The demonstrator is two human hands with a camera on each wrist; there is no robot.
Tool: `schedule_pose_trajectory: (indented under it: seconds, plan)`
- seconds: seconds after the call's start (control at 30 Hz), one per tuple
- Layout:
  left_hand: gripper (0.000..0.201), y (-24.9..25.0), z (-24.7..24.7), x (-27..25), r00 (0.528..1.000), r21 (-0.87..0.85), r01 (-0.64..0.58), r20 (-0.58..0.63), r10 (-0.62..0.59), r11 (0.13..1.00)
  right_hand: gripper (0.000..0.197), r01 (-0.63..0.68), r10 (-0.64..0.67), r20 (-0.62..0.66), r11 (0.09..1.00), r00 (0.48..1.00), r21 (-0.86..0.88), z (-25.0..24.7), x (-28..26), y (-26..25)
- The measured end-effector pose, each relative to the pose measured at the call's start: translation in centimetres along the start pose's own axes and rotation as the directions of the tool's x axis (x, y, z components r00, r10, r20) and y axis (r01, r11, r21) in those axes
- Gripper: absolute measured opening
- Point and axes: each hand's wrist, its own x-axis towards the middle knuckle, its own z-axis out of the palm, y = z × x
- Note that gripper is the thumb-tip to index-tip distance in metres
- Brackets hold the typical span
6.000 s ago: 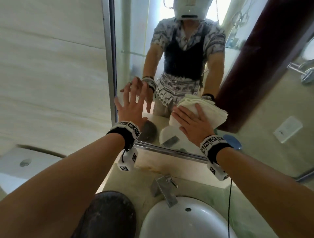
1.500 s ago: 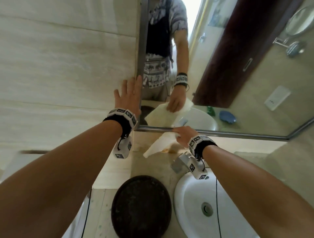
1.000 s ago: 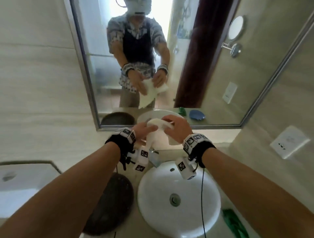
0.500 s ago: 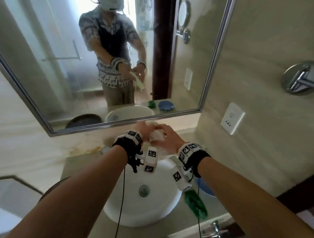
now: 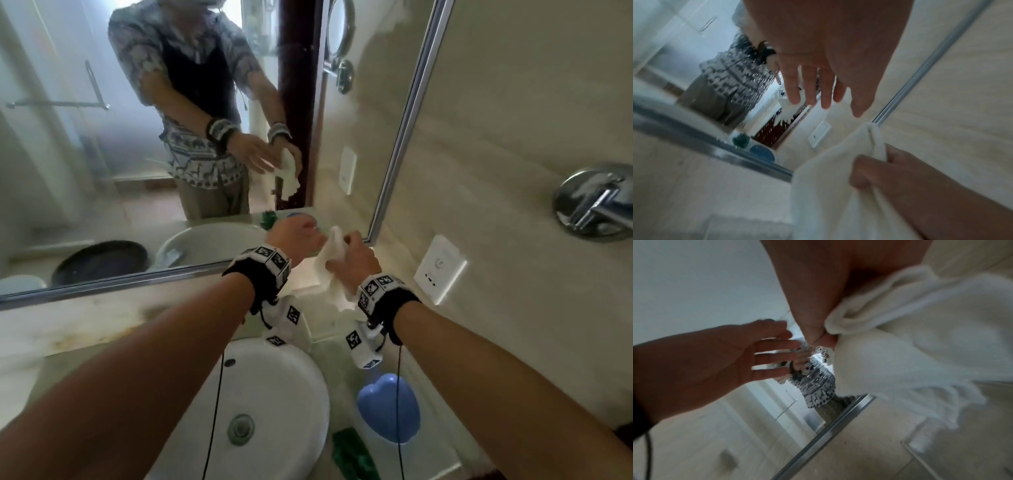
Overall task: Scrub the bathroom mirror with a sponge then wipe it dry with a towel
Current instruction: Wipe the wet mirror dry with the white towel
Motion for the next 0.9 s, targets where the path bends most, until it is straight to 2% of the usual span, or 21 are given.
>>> schedule_pose_trajectory:
  seconds: [0.07, 0.17, 0.3, 0.4, 0.47, 0.53, 0.6, 0.63, 0.67, 0.73, 0.8, 0.9]
  plan:
    - [0.045, -1.1, -0.8, 2.0, 0.994, 0.094, -0.032, -0.102, 0.042, 0.995, 0.05, -0.037, 0.042, -0.079, 0.997, 0.996, 0.064, -0.6, 1.9, 1.0]
    - [0.056, -3.5, -0.8, 4.2, 0.965, 0.258, 0.011, -0.256, 0.058, 0.966, 0.047, -0.081, 0.125, -0.224, 0.977, 0.966, 0.196, -1.5, 4.9, 2.1]
    - [0.07, -5.6, 1.2, 5.2, 0.942, 0.422, 0.079, -0.329, 0.071, 0.903, 0.039, -0.058, 0.142, -0.381, 0.973, 0.914, 0.224, -3.4, 9.3, 2.4]
    - [0.091, -7.1, 2.0, 6.4, 0.912, 0.53, 0.086, -0.382, 0.147, 0.844, 0.029, 0.072, 0.095, -0.549, 0.959, 0.83, 0.275, -4.6, 12.9, 2.1]
    - [0.102, -8.2, 2.5, 7.5, 0.898, 0.601, 0.073, -0.386, 0.21, 0.796, 0.032, 0.184, 0.071, -0.664, 0.934, 0.745, 0.306, -5.0, 15.2, 2.0]
    - [0.111, -9.1, 3.0, 8.5, 0.908, 0.658, 0.081, -0.359, 0.217, 0.749, 0.039, 0.269, 0.005, -0.766, 0.935, 0.642, 0.232, -5.3, 17.1, 2.1]
    - [0.119, -9.9, 3.3, 9.2, 0.921, 0.696, 0.103, -0.337, 0.197, 0.711, 0.043, 0.307, -0.132, -0.804, 0.949, 0.58, 0.066, -4.8, 18.6, 2.5]
    - [0.12, -10.2, 3.5, 9.5, 0.925, 0.708, 0.115, -0.333, 0.186, 0.697, 0.046, 0.308, -0.215, -0.785, 0.951, 0.581, -0.032, -4.1, 19.2, 2.9]
    - [0.121, -10.5, 3.7, 9.7, 0.926, 0.717, 0.128, -0.334, 0.177, 0.685, 0.048, 0.31, -0.302, -0.736, 0.942, 0.606, -0.131, -3.1, 19.7, 3.4]
    - [0.123, -10.8, 4.2, 10.2, 0.923, 0.733, 0.162, -0.349, 0.162, 0.66, 0.053, 0.329, -0.426, -0.594, 0.905, 0.683, -0.27, -0.7, 20.5, 4.8]
    - [0.126, -11.1, 4.7, 10.6, 0.919, 0.755, 0.194, -0.363, 0.154, 0.626, 0.057, 0.345, -0.471, -0.507, 0.88, 0.722, -0.326, 1.3, 21.3, 6.2]
    - [0.124, -11.7, 5.3, 11.2, 0.904, 0.764, 0.208, -0.389, 0.179, 0.61, 0.062, 0.343, -0.495, -0.483, 0.863, 0.723, -0.37, 3.2, 22.2, 7.9]
